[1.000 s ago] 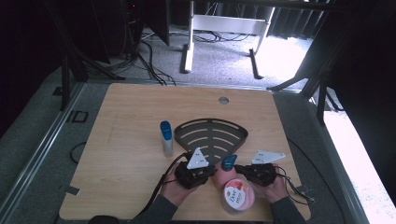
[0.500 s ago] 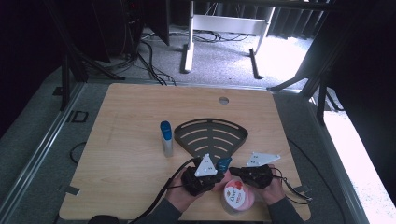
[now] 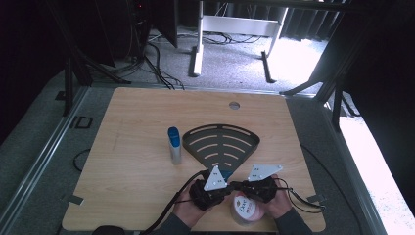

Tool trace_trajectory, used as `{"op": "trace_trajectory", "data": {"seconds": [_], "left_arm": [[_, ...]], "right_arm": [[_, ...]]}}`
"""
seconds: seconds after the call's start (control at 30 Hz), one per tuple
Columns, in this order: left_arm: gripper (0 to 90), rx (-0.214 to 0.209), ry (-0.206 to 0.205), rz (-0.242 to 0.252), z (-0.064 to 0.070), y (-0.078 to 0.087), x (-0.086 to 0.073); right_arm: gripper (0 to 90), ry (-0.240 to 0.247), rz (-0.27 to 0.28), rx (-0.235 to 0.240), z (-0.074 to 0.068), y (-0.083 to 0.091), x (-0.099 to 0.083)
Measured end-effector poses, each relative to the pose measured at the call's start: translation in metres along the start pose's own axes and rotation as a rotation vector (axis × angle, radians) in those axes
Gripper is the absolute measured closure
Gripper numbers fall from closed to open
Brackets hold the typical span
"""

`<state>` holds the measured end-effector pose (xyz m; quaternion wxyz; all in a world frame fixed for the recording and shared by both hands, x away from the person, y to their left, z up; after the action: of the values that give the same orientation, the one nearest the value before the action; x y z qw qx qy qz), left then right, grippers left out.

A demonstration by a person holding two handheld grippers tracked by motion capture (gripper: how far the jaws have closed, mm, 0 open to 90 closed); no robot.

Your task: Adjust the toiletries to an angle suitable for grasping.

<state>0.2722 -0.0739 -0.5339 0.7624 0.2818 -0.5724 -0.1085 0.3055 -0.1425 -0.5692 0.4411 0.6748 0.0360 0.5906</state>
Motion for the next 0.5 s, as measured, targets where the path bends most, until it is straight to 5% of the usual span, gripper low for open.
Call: {"op": "trace_trajectory", "data": {"seconds": [0.5], "left_arm": [[89.6,0.078,-0.017,-0.026,-0.0033,-0.0061,-0.0045]], "right_arm": [[90.0,0.026,0.011,0.031,-0.0042,0.0007,0.0011]]}}
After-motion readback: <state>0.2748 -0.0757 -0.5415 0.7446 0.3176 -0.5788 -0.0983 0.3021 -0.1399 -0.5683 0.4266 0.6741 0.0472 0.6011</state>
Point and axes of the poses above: each handheld gripper's, and its own axes: y roughly backward along the jaws, x roughly out of its top, z roughly to its right, the point moved 10 cm from there along -y, roughly forward along the jaws, and after that the axes turned 13 degrees about -x, right-handed, at the moved point
